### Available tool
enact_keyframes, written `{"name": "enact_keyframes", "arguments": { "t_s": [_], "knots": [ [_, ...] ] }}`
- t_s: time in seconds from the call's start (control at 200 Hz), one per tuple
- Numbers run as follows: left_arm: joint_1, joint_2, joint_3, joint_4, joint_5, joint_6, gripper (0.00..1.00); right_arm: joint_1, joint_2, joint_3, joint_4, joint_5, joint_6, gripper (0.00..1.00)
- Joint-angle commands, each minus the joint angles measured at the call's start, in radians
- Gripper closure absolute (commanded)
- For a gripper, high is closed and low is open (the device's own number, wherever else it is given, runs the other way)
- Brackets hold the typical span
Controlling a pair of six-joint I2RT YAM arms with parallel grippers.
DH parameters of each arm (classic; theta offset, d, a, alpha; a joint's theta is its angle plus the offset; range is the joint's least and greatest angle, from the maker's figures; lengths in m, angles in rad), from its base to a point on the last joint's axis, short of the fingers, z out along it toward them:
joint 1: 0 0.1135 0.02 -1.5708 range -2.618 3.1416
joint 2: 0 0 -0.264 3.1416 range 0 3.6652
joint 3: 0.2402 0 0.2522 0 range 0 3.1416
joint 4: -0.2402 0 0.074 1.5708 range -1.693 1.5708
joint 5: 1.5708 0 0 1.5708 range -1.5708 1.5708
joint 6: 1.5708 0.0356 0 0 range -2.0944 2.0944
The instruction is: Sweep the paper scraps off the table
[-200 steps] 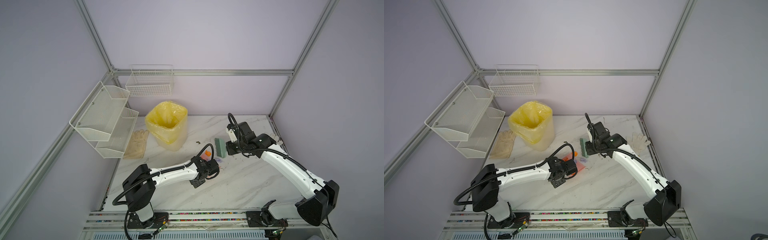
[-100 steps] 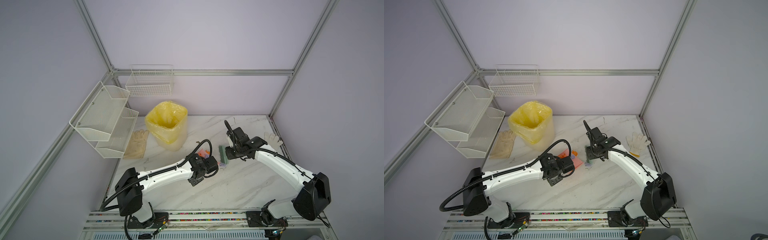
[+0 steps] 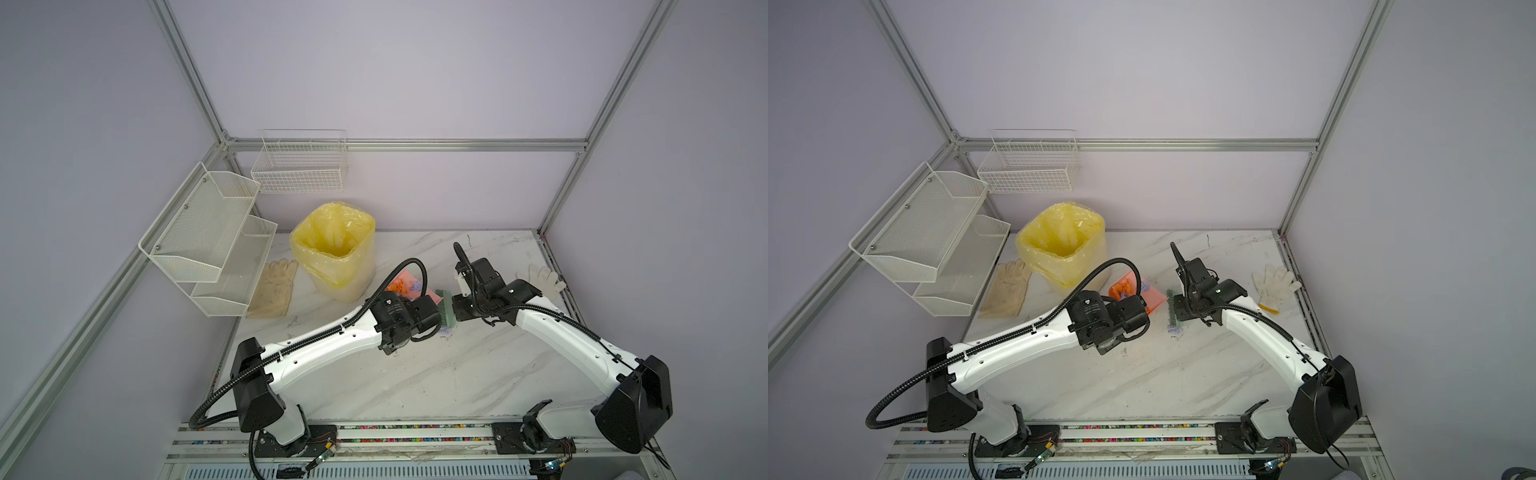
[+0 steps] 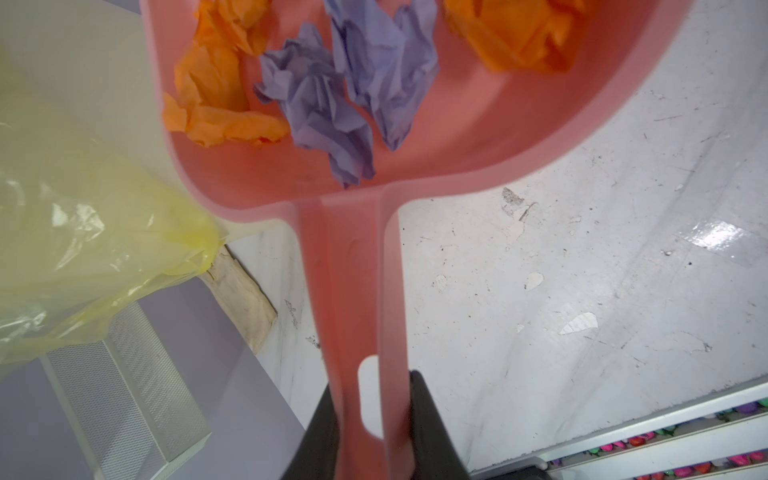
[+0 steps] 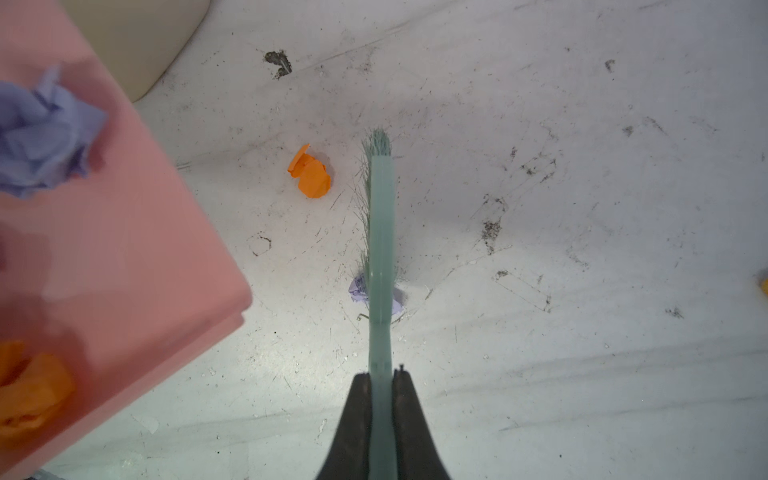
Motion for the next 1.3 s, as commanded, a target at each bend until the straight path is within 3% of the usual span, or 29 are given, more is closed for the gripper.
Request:
{"name": "enact_keyframes", "arguments": {
  "t_s": [0.0, 1.0, 1.295],
  "knots": [
    [0.005, 0.015, 0.15, -0.03, -0.072, 0.017, 0.93, -0.003, -0.029, -0.01, 0.013, 0.013, -0.011, 1.0],
    [0.271, 0.074, 0.601, -0.018, -0.128, 0.343, 0.97, -0.003, -0.016, -0.013, 0.028, 0.004, -0.026, 1.0],
    [0.426, 0.071, 0.574, 0.085, -0.114, 0.39, 0.97, -0.003, -0.005, -0.021, 0.049, -0.009, -0.036, 1.0]
  ]
}}
